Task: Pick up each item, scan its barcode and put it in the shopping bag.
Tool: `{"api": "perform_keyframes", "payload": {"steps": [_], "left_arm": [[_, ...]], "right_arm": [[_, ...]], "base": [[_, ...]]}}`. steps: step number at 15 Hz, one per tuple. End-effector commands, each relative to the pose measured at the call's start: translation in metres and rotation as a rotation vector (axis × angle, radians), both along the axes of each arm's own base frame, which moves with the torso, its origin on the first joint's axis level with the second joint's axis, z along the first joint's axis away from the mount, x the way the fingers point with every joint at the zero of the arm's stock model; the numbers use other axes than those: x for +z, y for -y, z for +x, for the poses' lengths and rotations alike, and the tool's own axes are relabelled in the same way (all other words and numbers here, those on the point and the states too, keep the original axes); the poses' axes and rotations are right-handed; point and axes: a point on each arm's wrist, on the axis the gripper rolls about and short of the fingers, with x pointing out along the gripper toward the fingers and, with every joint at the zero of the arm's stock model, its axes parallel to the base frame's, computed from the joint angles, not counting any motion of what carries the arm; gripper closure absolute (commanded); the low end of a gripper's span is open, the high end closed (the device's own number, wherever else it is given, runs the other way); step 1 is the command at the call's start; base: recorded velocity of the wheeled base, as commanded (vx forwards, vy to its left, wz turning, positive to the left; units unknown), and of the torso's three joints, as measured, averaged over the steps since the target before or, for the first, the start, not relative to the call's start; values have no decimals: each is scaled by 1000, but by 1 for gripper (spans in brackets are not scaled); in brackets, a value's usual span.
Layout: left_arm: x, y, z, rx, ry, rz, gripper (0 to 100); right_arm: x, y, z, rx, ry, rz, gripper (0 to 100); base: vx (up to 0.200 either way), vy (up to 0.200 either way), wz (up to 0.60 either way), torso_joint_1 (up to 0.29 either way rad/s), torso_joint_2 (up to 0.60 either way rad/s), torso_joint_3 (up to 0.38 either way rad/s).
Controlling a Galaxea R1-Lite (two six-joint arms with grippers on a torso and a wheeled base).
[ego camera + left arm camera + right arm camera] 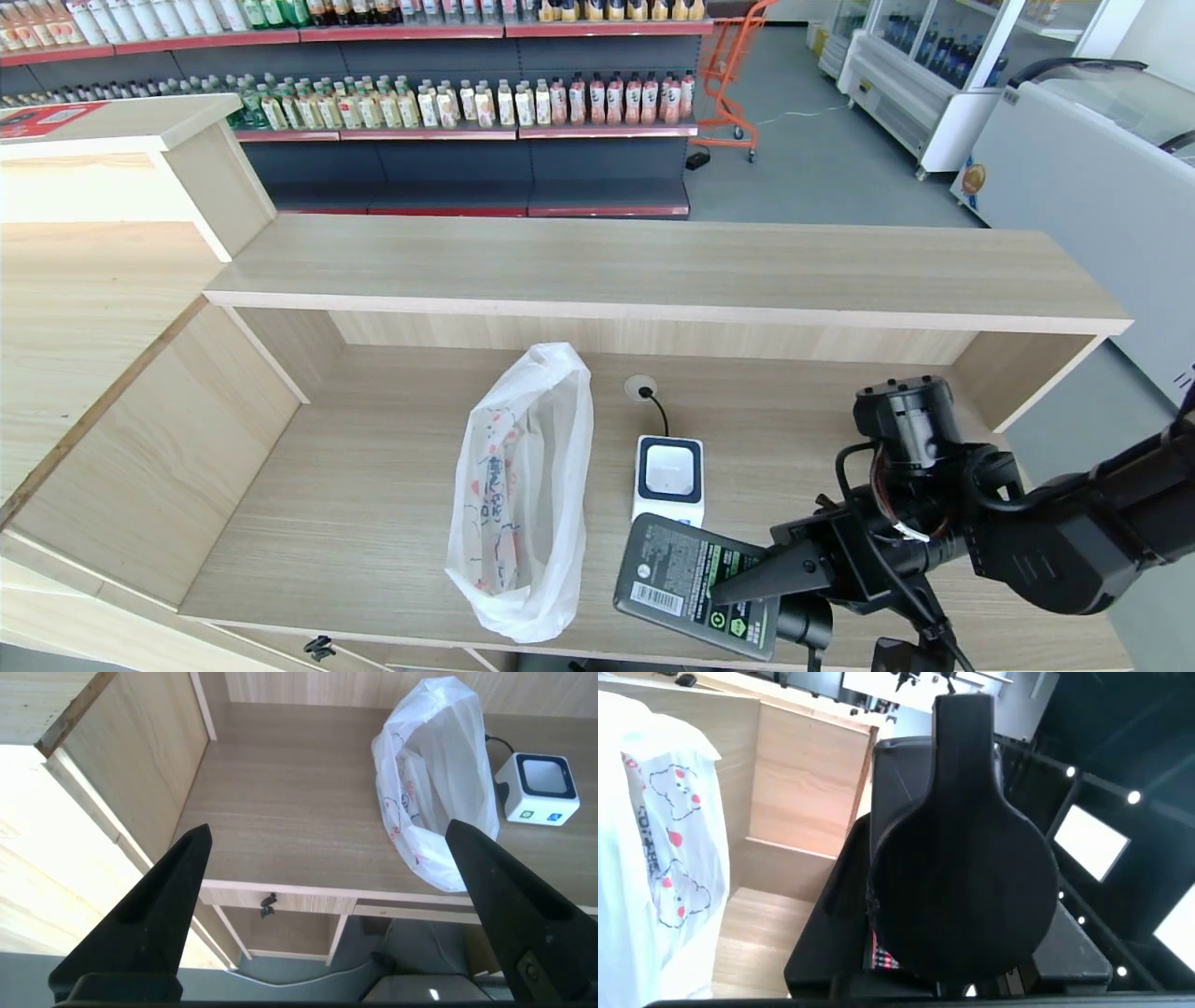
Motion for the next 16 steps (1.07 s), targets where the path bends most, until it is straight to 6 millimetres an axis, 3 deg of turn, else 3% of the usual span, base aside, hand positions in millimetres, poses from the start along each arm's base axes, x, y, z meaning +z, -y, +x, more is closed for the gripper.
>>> {"api": "perform_keyframes", "payload": {"steps": [1,9,11,13,16], "left_arm": [[0,0,0,0,0,0,0],[0,0,0,0,0,0,0],[0,0,0,0,-2,0,0],[0,0,0,0,-2,0,0],[0,0,0,0,-2,0,0]], "right_arm": [[-11,-3,6,3,-24,-12,100],[-18,-4,10,-7,-78,-31,100],[21,-3,-4,-34,-204,-39,100],[73,24,-19,-163,-312,-17,100],[104,77,-20,-393,-442,40,100]], "base": [[0,0,0,0,0,0],[0,0,0,0,0,0],[0,0,0,0,0,0],[0,0,0,0,0,0],[0,0,0,0,0,0]]}}
